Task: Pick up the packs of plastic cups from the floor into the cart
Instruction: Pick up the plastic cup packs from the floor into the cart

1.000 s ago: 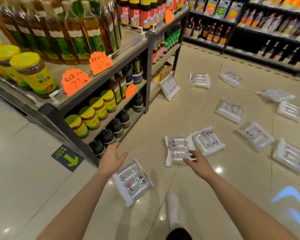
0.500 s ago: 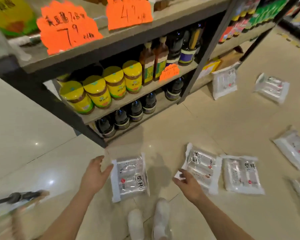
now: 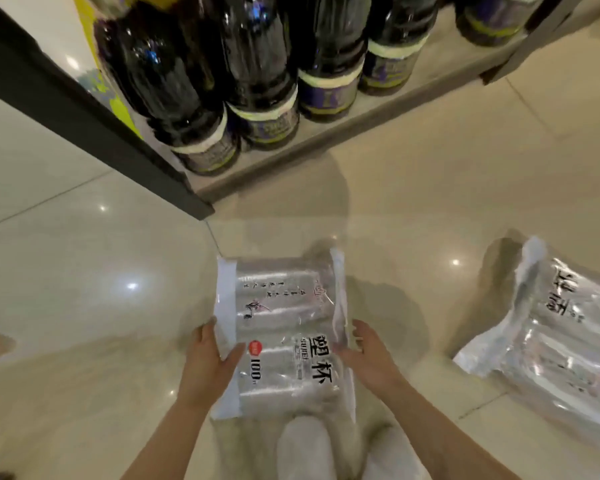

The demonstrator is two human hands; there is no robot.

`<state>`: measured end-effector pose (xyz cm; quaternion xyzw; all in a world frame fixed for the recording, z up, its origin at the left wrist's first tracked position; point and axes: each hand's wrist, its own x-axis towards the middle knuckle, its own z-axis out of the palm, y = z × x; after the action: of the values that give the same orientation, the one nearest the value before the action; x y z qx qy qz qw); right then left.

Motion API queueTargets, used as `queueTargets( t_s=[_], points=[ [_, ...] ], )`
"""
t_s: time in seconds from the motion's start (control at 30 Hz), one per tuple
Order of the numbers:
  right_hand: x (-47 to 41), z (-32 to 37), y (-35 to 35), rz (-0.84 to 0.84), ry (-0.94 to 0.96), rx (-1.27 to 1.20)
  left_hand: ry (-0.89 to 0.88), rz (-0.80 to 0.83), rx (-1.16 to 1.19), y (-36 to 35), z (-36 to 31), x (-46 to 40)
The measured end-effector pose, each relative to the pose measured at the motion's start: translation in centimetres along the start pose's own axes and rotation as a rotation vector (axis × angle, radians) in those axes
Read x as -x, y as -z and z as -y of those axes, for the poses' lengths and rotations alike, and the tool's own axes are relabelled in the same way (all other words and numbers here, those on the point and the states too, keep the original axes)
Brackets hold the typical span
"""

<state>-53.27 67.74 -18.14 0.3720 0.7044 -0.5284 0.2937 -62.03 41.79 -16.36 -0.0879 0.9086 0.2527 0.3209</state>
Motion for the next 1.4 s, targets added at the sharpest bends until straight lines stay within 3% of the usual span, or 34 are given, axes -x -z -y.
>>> queueTargets(
  t_s=[0.17,0.33,0.63,0.83,1.13,1.4],
  points=[
    [-3.3,0.1,-2.1,0.015,0.125,-0.084,-0.043,-0.037,0.193,-2.2,1.1,-2.4],
    [1.7,4.3,1.4,-0.009,0.149,-0.012,-0.025,-0.015,0.256,1.6,-1.0,2.5],
    [24.2,22.4,12.6,0.016,0.251,0.208,-0.042,-0.105,0.32,19.3,-15.0,21.2],
    [36.5,32.6,16.4,0.047,0.4,0.278,-0.114,-0.231,0.309,30.3,-19.7,32.0],
    [47.3,41.7,11.9,0.198,0.643,0.34,-0.027,-0.492,0.311,41.4,-18.4,44.8],
    [55.6,46.3,3.6,0.353,0.771,0.494,0.084,-0.659,0.372,47.3,-11.1,54.3]
  ],
)
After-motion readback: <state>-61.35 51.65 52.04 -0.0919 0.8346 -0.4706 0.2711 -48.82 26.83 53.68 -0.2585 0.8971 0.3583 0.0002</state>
